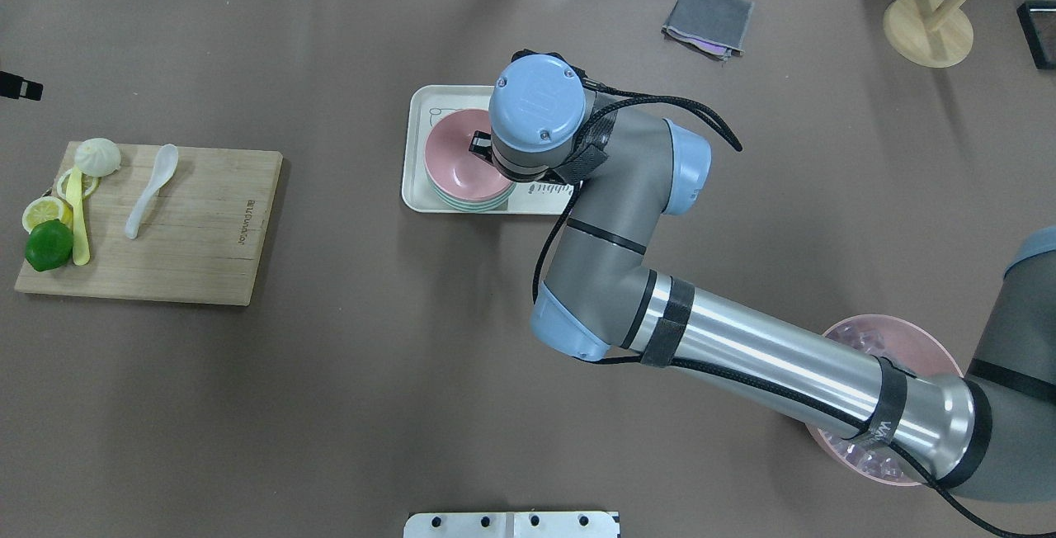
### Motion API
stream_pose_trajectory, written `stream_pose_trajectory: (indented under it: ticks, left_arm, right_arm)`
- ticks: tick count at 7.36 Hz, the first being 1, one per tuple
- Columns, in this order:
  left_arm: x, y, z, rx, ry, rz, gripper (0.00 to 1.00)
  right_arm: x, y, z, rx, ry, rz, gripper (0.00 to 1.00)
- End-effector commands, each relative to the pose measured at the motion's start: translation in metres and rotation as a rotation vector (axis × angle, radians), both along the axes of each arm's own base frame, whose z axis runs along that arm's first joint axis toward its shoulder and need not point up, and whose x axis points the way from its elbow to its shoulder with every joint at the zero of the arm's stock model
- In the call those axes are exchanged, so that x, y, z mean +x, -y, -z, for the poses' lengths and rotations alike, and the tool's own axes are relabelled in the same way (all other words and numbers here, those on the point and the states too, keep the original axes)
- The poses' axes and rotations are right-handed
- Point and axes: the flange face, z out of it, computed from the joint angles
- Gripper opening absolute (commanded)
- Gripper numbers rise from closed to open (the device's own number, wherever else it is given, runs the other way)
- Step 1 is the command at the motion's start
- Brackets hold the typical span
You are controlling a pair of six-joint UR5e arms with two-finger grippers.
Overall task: Stack pink bowl on green and place spoon
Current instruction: 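Withdraw the right gripper while the left gripper reaches to the white spoon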
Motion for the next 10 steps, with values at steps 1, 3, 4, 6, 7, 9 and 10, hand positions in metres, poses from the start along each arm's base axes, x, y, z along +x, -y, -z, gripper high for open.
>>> stream_pose_trajectory:
  ticks: [1,3,4,6,7,9,10]
  left_arm:
    - [0.000,0.000,-0.002,0.000,0.000,0.000,0.98]
    - [0.000,0.000,0.003,0.014,-0.008,-0.003,0.98]
    - [0.022,0.000,0.013,0.005,-0.033,-0.006,0.98]
    - [0.085,0.004,0.050,-0.031,-0.096,-0.039,0.98]
    - [0.087,-0.004,0.060,-0.006,-0.102,-0.051,1.00]
    - [0.119,-0.026,0.053,0.000,-0.076,-0.034,0.98]
    - [0.121,-0.039,0.033,0.007,-0.064,-0.040,0.98]
  right_arm:
    - [0.006,0.005,0.001,0.075,-0.034,0.004,1.00]
    - [0.030,0.028,0.005,0.100,-0.038,0.013,1.00]
    - [0.053,0.048,0.004,0.098,-0.031,0.027,1.00]
    - [0.106,0.070,-0.035,0.143,-0.069,0.069,1.00]
    - [0.135,0.070,-0.058,0.166,-0.085,0.088,1.00]
    - [0.169,0.066,-0.092,0.194,-0.110,0.138,1.00]
    - [0.186,0.068,-0.105,0.216,-0.113,0.154,1.00]
